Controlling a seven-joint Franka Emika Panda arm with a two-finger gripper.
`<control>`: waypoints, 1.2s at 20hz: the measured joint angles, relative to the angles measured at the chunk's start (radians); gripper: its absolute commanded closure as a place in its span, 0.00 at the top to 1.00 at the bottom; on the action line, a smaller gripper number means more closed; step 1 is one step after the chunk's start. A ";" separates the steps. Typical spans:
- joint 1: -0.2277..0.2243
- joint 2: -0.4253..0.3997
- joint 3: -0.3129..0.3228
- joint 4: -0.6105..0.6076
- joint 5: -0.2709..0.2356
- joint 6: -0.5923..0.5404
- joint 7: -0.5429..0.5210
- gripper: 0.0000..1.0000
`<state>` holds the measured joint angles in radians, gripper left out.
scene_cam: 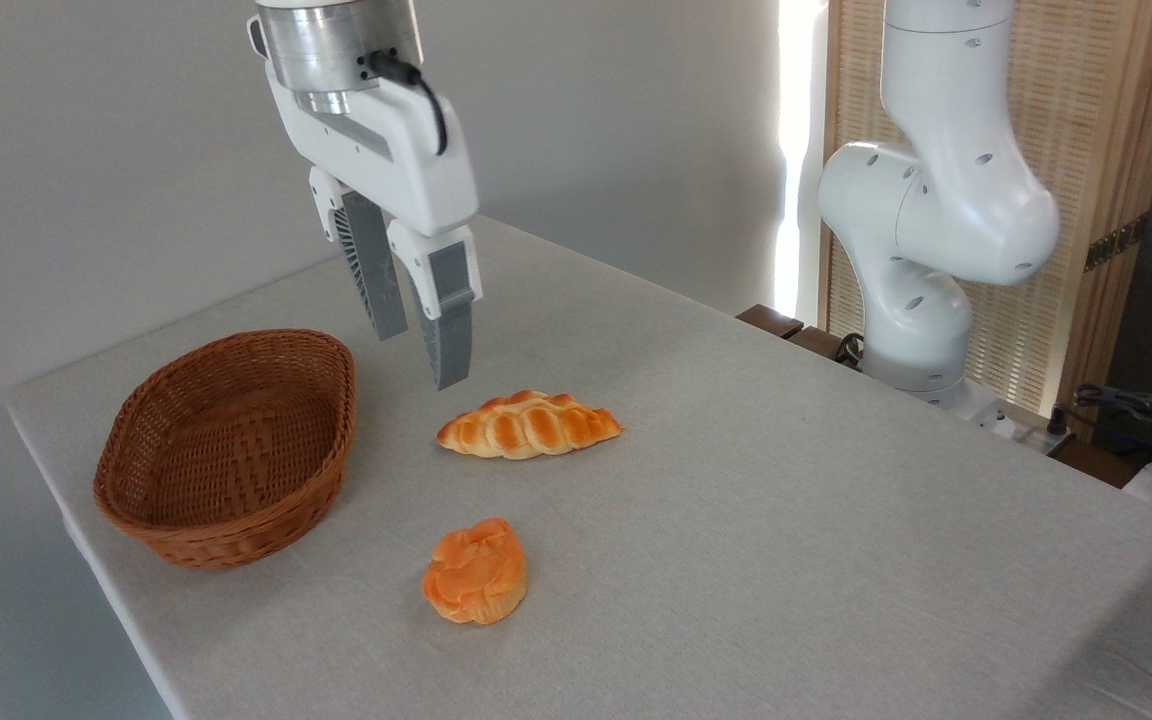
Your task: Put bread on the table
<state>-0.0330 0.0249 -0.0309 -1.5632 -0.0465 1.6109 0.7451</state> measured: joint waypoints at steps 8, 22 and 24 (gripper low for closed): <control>-0.001 -0.019 0.036 0.000 0.000 -0.003 0.037 1.00; -0.002 -0.019 0.036 0.000 0.014 -0.042 0.038 1.00; -0.002 -0.018 0.036 0.000 0.022 -0.042 0.039 1.00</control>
<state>-0.0353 0.0064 0.0052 -1.5633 -0.0240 1.5687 0.7838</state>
